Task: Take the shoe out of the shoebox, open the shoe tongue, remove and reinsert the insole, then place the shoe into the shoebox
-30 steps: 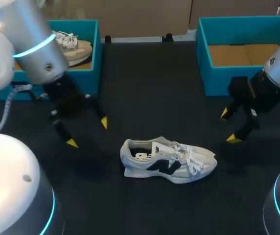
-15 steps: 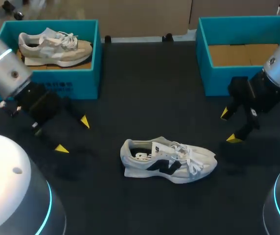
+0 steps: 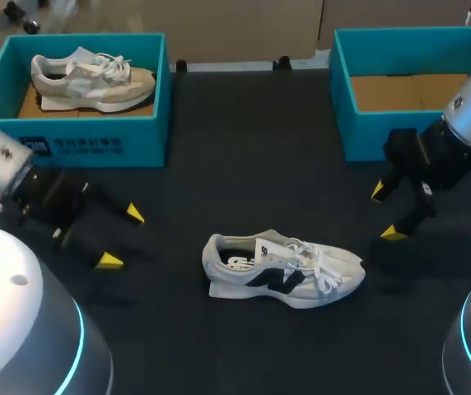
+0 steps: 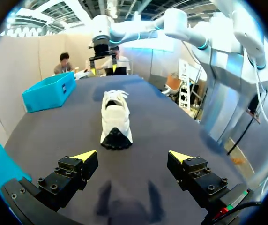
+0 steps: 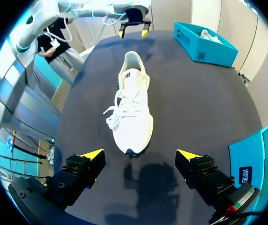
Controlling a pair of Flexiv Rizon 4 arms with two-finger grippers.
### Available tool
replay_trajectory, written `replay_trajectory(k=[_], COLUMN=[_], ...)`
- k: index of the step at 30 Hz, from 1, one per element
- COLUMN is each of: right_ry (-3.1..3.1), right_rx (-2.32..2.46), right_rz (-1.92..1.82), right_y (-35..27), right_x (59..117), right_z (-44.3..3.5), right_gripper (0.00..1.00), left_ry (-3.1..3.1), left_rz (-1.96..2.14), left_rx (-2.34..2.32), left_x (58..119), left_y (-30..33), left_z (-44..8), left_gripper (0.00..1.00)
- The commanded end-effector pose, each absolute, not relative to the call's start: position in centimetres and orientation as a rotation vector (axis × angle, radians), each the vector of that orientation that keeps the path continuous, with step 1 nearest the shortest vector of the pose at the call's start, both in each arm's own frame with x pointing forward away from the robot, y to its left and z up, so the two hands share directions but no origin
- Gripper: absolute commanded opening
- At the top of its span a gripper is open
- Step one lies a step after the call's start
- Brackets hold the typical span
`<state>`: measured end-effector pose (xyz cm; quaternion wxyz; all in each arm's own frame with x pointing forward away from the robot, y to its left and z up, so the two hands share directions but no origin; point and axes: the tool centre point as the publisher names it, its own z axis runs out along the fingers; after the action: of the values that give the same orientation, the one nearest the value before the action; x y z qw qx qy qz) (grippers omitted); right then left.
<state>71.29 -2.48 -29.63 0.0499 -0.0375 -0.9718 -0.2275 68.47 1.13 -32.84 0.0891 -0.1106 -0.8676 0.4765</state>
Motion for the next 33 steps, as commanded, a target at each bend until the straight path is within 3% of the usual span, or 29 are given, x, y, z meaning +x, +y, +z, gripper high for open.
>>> replay_trajectory(k=[1,33], right_ry=[-2.962,-2.962], right_rx=[-0.114,-0.114], right_rz=[-0.690,-0.690], right_y=[-2.5,-2.5], right_x=[71.2,71.2], right_z=[-29.7,-29.7], right_gripper=[1.00,1.00], left_ry=[-2.437,-2.411], left_rz=[1.547,1.842], left_rx=[-0.399,-0.106], left_x=[69.9,68.6], left_y=[1.8,2.4], left_z=[-35.4,-38.8], left_gripper=[1.00,1.00])
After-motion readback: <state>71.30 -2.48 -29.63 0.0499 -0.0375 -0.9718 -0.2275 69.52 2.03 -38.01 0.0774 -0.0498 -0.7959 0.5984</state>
